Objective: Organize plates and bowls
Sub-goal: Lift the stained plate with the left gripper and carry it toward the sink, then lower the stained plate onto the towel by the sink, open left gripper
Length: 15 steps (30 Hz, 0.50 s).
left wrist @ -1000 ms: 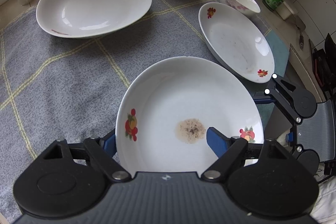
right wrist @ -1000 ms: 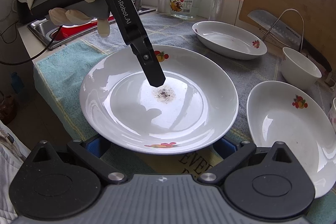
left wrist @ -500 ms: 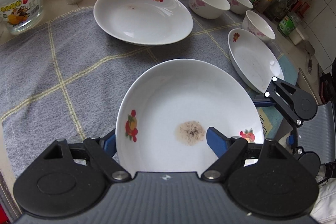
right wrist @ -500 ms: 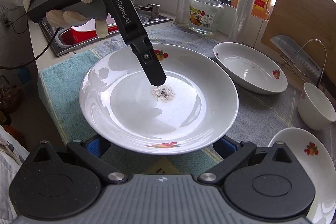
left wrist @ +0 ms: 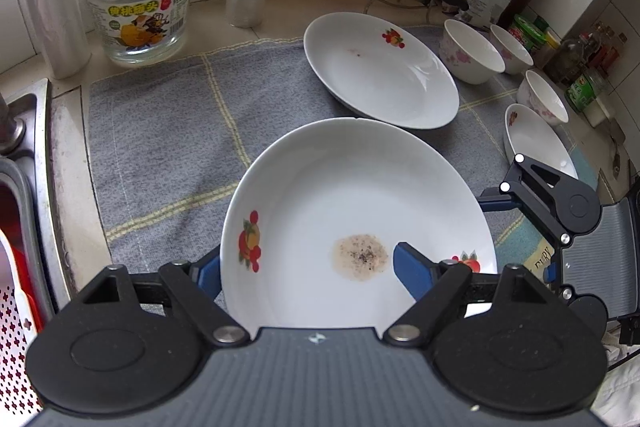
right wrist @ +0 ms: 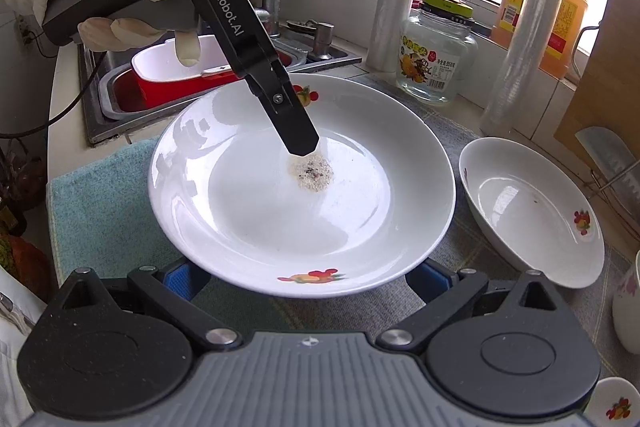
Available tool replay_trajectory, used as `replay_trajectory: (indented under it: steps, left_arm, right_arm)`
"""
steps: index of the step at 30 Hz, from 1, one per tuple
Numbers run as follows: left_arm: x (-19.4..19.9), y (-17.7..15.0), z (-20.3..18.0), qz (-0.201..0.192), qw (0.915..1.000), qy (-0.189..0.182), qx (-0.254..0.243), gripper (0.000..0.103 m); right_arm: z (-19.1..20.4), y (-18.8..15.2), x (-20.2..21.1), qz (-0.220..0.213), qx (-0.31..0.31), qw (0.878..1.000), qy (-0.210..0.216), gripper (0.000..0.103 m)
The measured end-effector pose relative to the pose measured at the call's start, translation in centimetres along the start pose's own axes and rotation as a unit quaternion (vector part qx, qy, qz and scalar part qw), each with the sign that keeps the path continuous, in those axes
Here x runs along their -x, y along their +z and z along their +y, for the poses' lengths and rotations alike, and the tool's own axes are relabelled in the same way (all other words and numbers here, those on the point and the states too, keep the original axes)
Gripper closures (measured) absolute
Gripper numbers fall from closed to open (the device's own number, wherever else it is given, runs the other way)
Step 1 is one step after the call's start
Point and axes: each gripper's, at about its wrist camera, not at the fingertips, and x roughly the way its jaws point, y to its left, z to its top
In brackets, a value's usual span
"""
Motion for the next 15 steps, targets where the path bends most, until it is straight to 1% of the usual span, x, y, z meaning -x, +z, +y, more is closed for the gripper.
replay_trajectory:
  steps: [6,15]
  left_arm:
    - [-0.2,0.5,2.4,-0.003,1.0,0.0,0.002,0.019]
    - [-1.3,0.8,4.5,-0.001,1.0,-0.004,0.008,0.019]
  right_arm:
    - [-0.1,1.5,-2.3,0.006,-0.004,1.0,0.003,0.0]
    - [-0.3,2.5,-4.4,0.019,-0.007,1.0,-0.003,0.0]
